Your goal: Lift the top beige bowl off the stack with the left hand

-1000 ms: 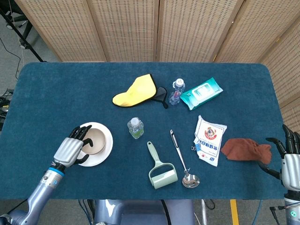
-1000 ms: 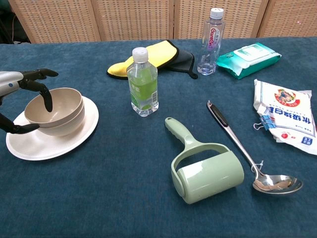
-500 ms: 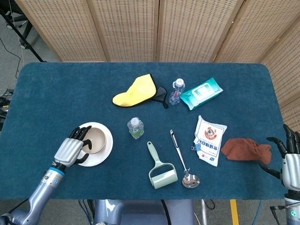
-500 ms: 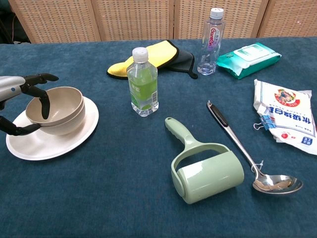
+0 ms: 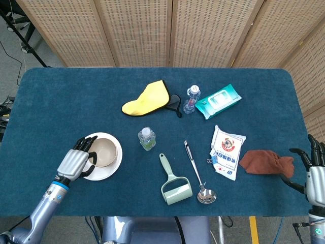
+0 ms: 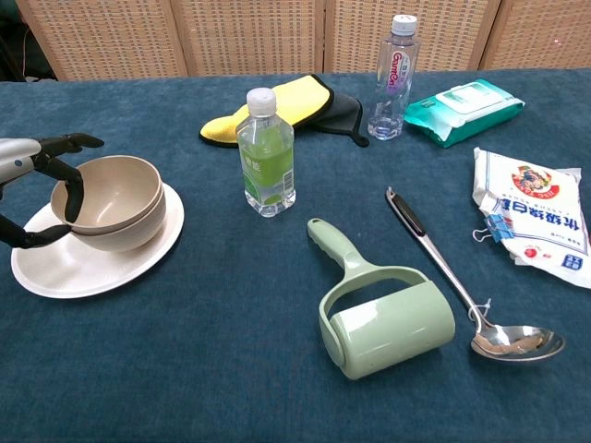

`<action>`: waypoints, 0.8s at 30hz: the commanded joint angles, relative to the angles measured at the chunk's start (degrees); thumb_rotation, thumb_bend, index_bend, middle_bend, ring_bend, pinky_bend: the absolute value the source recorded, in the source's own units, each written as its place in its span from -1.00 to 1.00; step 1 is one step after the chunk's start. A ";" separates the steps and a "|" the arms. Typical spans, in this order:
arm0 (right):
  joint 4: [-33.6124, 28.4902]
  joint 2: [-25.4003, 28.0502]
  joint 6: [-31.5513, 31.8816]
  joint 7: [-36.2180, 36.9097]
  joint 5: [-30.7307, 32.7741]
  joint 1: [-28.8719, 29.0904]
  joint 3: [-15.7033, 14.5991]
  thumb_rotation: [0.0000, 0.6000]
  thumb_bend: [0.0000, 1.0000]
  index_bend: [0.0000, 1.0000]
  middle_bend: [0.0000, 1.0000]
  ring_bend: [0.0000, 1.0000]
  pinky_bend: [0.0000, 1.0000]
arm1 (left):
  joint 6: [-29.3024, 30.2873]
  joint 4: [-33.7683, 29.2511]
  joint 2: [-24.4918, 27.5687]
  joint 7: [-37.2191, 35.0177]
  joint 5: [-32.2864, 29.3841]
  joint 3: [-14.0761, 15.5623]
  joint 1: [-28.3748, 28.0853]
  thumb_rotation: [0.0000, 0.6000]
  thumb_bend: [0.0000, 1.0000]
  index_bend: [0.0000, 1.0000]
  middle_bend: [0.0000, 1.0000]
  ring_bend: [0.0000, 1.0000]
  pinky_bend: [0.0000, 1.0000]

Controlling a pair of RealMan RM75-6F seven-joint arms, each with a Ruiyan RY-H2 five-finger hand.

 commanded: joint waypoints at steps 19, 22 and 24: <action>-0.12 0.05 -0.10 -0.08 0.11 -0.05 0.04 1.00 -1.00 -0.42 -1.00 -1.00 -1.00 | 8.19 -6.46 7.22 -7.84 4.68 -2.34 2.25 1.00 0.10 0.34 -1.00 -1.00 -1.00; -0.13 0.05 -0.13 -0.12 0.09 -0.05 0.01 1.00 -1.00 -0.42 -1.00 -1.00 -1.00 | 9.15 -6.47 8.71 -9.43 3.65 -3.32 2.76 1.00 0.10 0.34 -1.00 -1.00 -1.00; -0.16 0.04 -0.09 -0.16 0.02 -0.07 -0.02 1.00 -1.00 -0.42 -1.00 -1.00 -1.00 | 8.54 -4.95 9.97 -11.47 0.79 -4.72 2.79 1.00 0.10 0.34 -1.00 -1.00 -1.00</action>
